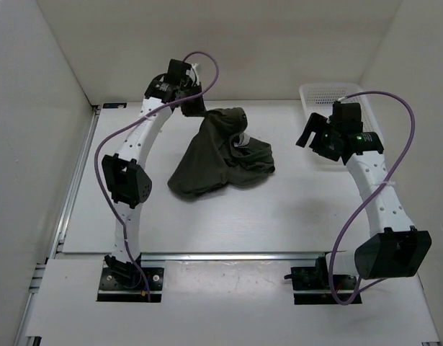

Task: Fold and stack the shorts
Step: Flatten the shorts out

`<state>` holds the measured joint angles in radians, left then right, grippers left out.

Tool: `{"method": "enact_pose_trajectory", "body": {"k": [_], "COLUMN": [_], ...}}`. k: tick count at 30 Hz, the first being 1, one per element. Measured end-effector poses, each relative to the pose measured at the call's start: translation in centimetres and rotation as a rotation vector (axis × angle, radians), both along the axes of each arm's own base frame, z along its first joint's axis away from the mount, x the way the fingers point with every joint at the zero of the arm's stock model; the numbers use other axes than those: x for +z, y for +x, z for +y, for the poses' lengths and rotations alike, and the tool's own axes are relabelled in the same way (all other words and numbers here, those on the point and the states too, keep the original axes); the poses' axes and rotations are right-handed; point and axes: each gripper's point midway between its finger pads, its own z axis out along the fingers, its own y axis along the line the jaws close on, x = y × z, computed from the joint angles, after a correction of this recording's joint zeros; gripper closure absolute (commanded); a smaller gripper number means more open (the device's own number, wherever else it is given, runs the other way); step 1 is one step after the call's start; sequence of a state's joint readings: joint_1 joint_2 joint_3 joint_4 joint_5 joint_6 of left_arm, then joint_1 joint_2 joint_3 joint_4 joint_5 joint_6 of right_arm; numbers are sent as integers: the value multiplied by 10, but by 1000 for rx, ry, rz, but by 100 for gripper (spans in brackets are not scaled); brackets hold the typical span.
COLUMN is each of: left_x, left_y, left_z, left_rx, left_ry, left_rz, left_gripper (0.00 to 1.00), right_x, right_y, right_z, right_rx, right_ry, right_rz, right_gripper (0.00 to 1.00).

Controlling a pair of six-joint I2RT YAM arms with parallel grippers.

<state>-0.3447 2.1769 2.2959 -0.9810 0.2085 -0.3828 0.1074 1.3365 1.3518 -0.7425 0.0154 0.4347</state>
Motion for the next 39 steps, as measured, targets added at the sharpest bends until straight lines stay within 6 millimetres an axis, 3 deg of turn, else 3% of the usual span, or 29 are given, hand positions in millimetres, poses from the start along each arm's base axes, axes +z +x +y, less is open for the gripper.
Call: {"method": "enact_pose_trajectory", "body": {"k": [3, 5, 6, 8, 9, 11, 13, 14, 15, 17, 18, 20, 21, 22, 23, 25, 26, 29, 32, 36, 39], "left_x": [43, 59, 61, 52, 41, 16, -6, -14, -18, -21, -21, -20, -20, -22, -26, -40, -49, -79, -106, -134, -151], "left_y": [-19, -51, -71, -122, -154, -211, -245, -249, -247, -223, -206, -171, -154, -141, -133, -129, -132, -139, -133, -119, -113], "left_z": [-27, -55, -70, -102, -115, -137, -143, -137, -130, -101, -80, -26, 2, 28, 50, 74, 79, 87, 88, 82, 72], "left_rx": [-84, -170, -220, -335, -400, -516, -568, -555, -529, -417, -341, -163, -74, 8, 72, 146, 161, 180, 181, 167, 143], "left_ry": [-15, -19, -19, -19, -12, 12, 74, 101, 118, 124, 114, 96, 89, 83, 84, 77, 75, 54, 42, 36, 27], "left_rz": [-87, -109, -104, -70, -22, 75, 146, 175, 190, 205, 206, 207, 202, 202, 208, 237, 262, 350, 418, 471, 503], "left_gripper": [90, 90, 83, 66, 62, 41, 21, 21, 23, 37, 45, 46, 43, 25, 15, 5, 0, 0, 0, 0, 26], "right_x": [5, 6, 5, 2, -1, -8, -17, -22, -27, -39, -45, -59, -66, -72, -78, -85, -88, -98, -113, -124, -131], "right_y": [-3, -7, -9, -12, -14, -17, -21, -22, -25, -30, -32, -38, -42, -45, -48, -49, -47, -38, -29, -11, 5], "right_z": [-1, -2, -4, -7, -8, -11, -12, -11, -11, -8, -6, -1, 4, 9, 15, 27, 34, 56, 78, 100, 112], "right_rx": [-10, -18, -26, -43, -49, -62, -68, -72, -76, -75, -74, -66, -57, -43, -28, 10, 33, 107, 177, 238, 261], "right_ry": [4, 5, 5, 1, -2, -8, -10, -6, 0, 17, 31, 68, 92, 121, 148, 200, 222, 269, 289, 293, 299], "right_rz": [-17, -22, -20, -16, -12, 4, 25, 38, 52, 85, 99, 137, 154, 172, 190, 218, 228, 249, 294, 309, 308], "right_gripper": [13, 13, 13, 13, 13, 13, 13, 13, 13, 13, 13, 13, 13, 11, 8, 3, 3, 2, 2, 13, 26]}}
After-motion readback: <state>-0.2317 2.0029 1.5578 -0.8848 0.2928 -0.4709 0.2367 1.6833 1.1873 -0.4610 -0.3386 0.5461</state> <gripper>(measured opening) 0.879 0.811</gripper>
